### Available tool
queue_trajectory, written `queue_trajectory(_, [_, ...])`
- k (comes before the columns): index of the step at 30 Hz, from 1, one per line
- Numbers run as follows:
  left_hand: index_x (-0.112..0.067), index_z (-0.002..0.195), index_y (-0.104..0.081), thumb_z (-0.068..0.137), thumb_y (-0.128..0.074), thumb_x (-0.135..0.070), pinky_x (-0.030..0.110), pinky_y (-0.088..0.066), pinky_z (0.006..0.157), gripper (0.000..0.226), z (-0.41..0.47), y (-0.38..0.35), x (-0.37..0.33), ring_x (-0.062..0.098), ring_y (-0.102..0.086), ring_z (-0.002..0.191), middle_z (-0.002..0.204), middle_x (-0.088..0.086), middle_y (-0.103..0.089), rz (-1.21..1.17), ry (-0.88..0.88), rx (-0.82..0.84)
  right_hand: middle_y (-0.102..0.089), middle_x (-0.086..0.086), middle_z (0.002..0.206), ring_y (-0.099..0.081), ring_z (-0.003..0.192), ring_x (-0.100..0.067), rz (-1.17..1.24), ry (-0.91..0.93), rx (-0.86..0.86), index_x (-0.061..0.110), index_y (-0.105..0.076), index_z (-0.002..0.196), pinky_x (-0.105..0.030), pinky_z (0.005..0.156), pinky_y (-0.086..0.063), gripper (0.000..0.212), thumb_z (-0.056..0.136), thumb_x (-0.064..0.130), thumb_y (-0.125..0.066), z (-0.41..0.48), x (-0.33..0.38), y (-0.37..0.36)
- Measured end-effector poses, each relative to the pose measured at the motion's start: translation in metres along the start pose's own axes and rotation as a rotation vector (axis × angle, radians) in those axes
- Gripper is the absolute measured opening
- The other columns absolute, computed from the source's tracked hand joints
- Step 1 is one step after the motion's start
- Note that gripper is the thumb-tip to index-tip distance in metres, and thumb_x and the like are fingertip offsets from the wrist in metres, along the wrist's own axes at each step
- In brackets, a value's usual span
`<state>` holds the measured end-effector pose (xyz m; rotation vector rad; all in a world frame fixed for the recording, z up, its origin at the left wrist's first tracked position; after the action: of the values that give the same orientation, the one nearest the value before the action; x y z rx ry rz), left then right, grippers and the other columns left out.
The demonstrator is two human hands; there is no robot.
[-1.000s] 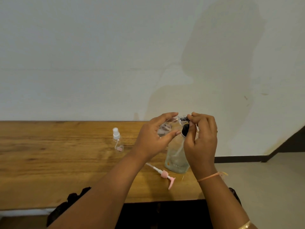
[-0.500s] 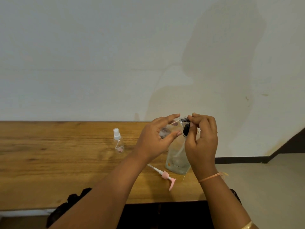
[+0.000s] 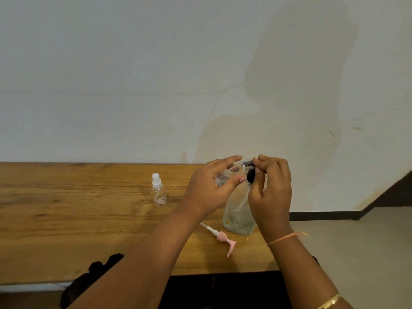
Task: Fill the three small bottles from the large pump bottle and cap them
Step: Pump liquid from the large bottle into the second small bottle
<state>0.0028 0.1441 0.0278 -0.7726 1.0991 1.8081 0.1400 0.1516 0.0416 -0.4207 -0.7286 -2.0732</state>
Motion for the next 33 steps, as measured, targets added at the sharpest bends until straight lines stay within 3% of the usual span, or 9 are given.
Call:
queue_trajectory(3, [-0.039, 0.120, -0.056, 0.081, -0.071, -0.034, 0.003, -0.043, 0.081, 0.042, -0.001, 0.003, -0.003, -0.009, -0.058, 0.101, 0.107, -0.009, -0.067, 0.013, -0.030, -0.026, -0.059, -0.008, 0.100, -0.046, 0.098, -0.006, -0.039, -0.013, -0.029, 0.003, -0.064, 0.097, -0.019, 0.080, -0.042, 0.018, 0.085, -0.002, -0.051, 0.000, 0.006, 0.003])
queue_trajectory(7, [-0.041, 0.120, -0.056, 0.079, -0.070, -0.042, 0.002, -0.041, 0.080, 0.044, -0.001, 0.008, -0.006, -0.011, -0.055, 0.099, 0.101, -0.020, -0.062, 0.065, -0.050, -0.036, -0.063, -0.009, 0.097, -0.050, 0.094, -0.017, -0.084, 0.029, -0.023, 0.003, -0.066, 0.094, -0.006, 0.083, -0.032, 0.018, 0.082, 0.000, -0.052, 0.006, 0.014, 0.009])
queue_trajectory(10, [-0.040, 0.120, -0.057, 0.079, -0.070, -0.041, 0.004, -0.043, 0.081, 0.043, 0.001, 0.006, -0.005, -0.008, -0.058, 0.098, 0.103, -0.016, -0.066, 0.043, -0.043, -0.036, -0.060, -0.006, 0.096, -0.053, 0.092, -0.016, -0.017, 0.015, -0.016, 0.002, -0.065, 0.093, -0.019, 0.079, -0.042, 0.017, 0.082, 0.000, -0.052, 0.009, 0.011, 0.007])
queue_trajectory(13, [-0.034, 0.122, -0.060, 0.080, -0.072, -0.037, 0.014, -0.049, 0.086, 0.044, 0.000, 0.004, -0.001, -0.002, -0.061, 0.101, 0.106, -0.009, -0.069, 0.022, -0.026, -0.028, -0.053, 0.000, 0.097, -0.055, 0.093, -0.015, 0.027, 0.020, -0.025, 0.001, -0.064, 0.092, -0.016, 0.079, -0.045, 0.016, 0.082, -0.004, -0.052, 0.006, 0.009, 0.004])
queue_trajectory(16, [-0.033, 0.122, -0.060, 0.080, -0.072, -0.034, 0.011, -0.047, 0.085, 0.043, -0.001, 0.005, -0.002, -0.003, -0.061, 0.100, 0.106, -0.008, -0.069, 0.024, -0.033, -0.019, -0.052, 0.002, 0.098, -0.057, 0.093, -0.016, 0.070, 0.020, -0.024, 0.003, -0.063, 0.092, -0.024, 0.078, -0.049, 0.016, 0.082, -0.003, -0.051, 0.004, 0.009, 0.005])
queue_trajectory(20, [-0.034, 0.123, -0.060, 0.080, -0.071, -0.038, 0.008, -0.045, 0.082, 0.045, -0.001, 0.006, -0.006, -0.002, -0.060, 0.100, 0.105, -0.010, -0.068, 0.053, -0.052, -0.033, -0.057, 0.003, 0.090, -0.059, 0.089, -0.005, 0.317, -0.205, -0.035, 0.020, -0.060, 0.086, -0.015, 0.076, -0.049, 0.017, 0.089, 0.005, -0.054, 0.010, 0.005, 0.010])
queue_trajectory(23, [-0.036, 0.122, -0.059, 0.080, -0.070, -0.040, 0.006, -0.044, 0.082, 0.044, 0.000, 0.007, -0.006, -0.004, -0.058, 0.101, 0.106, -0.012, -0.067, 0.059, -0.050, -0.039, -0.061, 0.001, 0.086, -0.060, 0.082, -0.009, 0.362, -0.369, -0.016, 0.027, -0.058, 0.080, -0.017, 0.071, -0.050, 0.017, 0.092, 0.015, -0.057, 0.018, -0.003, 0.007])
queue_trajectory(28, [-0.036, 0.120, -0.060, 0.080, -0.072, -0.034, 0.002, -0.041, 0.081, 0.042, 0.002, 0.005, -0.005, -0.008, -0.056, 0.101, 0.105, -0.012, -0.066, 0.037, -0.031, -0.039, -0.063, -0.001, 0.086, -0.061, 0.077, -0.005, 0.416, -0.508, -0.018, 0.022, -0.060, 0.083, -0.014, 0.066, -0.050, 0.008, 0.090, 0.018, -0.059, 0.017, -0.010, -0.001])
queue_trajectory(33, [-0.035, 0.121, -0.060, 0.079, -0.071, -0.039, 0.014, -0.049, 0.085, 0.044, -0.001, 0.005, 0.000, -0.001, -0.061, 0.100, 0.106, -0.011, -0.068, 0.024, -0.026, -0.029, -0.061, -0.005, 0.089, -0.059, 0.075, 0.000, 0.472, -0.513, -0.040, 0.020, -0.058, 0.085, -0.011, 0.062, -0.047, 0.011, 0.093, 0.012, -0.056, 0.008, -0.008, -0.002])
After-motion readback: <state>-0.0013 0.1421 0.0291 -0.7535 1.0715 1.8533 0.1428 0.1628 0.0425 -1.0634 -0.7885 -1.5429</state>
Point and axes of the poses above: each hand's wrist, its own z-axis towards the middle knuckle, its own y-axis out of the back of the hand, x = y × z, the point moved 7 cm from there along z, towards the middle knuckle
